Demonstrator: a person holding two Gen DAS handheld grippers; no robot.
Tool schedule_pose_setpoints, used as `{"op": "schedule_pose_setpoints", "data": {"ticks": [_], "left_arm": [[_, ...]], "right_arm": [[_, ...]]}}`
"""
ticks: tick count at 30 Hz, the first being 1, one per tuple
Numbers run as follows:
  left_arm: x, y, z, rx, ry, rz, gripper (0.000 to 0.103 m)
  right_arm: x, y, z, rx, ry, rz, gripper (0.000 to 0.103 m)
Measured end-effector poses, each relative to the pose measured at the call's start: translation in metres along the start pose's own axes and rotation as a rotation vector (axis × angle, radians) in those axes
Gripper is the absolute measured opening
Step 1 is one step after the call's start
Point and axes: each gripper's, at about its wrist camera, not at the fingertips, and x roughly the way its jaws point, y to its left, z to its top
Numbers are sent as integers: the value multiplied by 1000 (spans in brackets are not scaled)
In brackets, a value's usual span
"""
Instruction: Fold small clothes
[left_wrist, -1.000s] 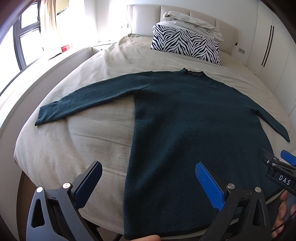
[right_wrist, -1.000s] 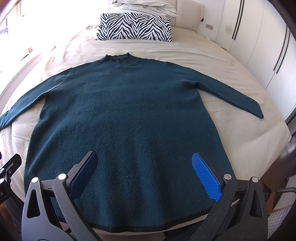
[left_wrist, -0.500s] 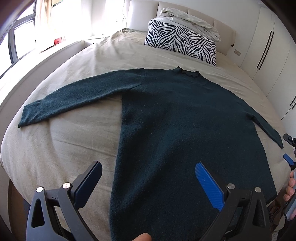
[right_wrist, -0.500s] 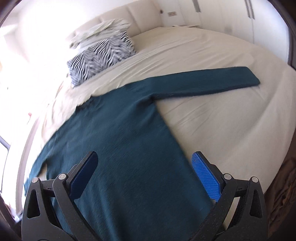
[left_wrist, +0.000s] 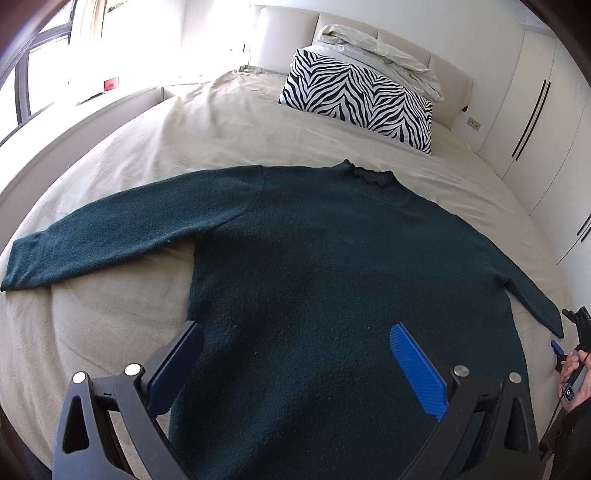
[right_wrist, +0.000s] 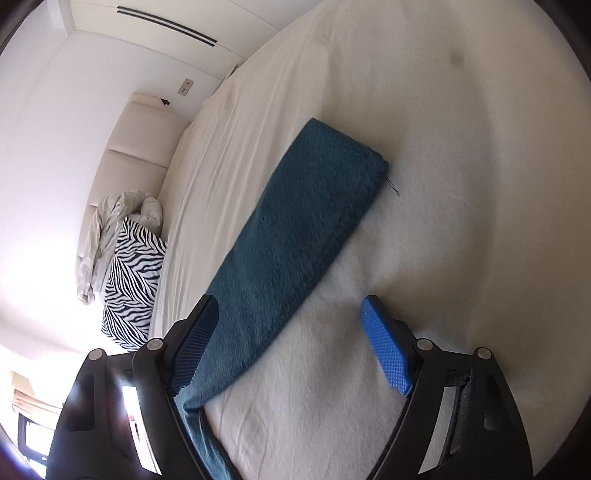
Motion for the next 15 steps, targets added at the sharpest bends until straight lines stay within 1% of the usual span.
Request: {"op": "schedule_pose_setpoints", "data": {"ticks": [1, 2, 3, 4, 5, 6, 7, 8, 9, 11, 13, 15], "left_arm": [[5, -4, 3, 8, 2, -18, 103], [11, -9, 6, 13, 11, -44, 103], [16, -13, 9, 13, 21, -76, 102], [21, -17, 12, 11, 28, -113, 101], [26, -21, 15, 6, 35, -151, 98], [31, -25, 18, 0, 43, -182, 96], [37, -28, 21, -6, 51, -210, 96], [43, -31, 24, -13, 61, -236, 96], [49, -32, 28, -21, 72, -258, 96], [62, -35, 33, -48, 97, -301, 95], [75, -35, 39, -86, 123, -350, 92], [86, -37, 48, -110, 138, -389, 89]], "right_arm": [[6, -1, 9, -5, -6, 6, 75], [13, -3, 19, -10, -8, 7, 69], [22, -5, 29, -12, -9, 5, 65], [31, -8, 38, -9, -9, 0, 58], [39, -10, 45, 1, -9, -5, 47], [46, -14, 54, 15, -13, -12, 41], [52, -17, 63, 28, -18, -26, 30], [57, -20, 71, 35, -24, -40, 25], [62, -23, 80, 28, -28, -49, 22], [69, -9, 87, -28, -34, -94, 13], [75, 13, 88, -118, -38, -134, 9], [80, 47, 84, -235, -45, -166, 9]]}}
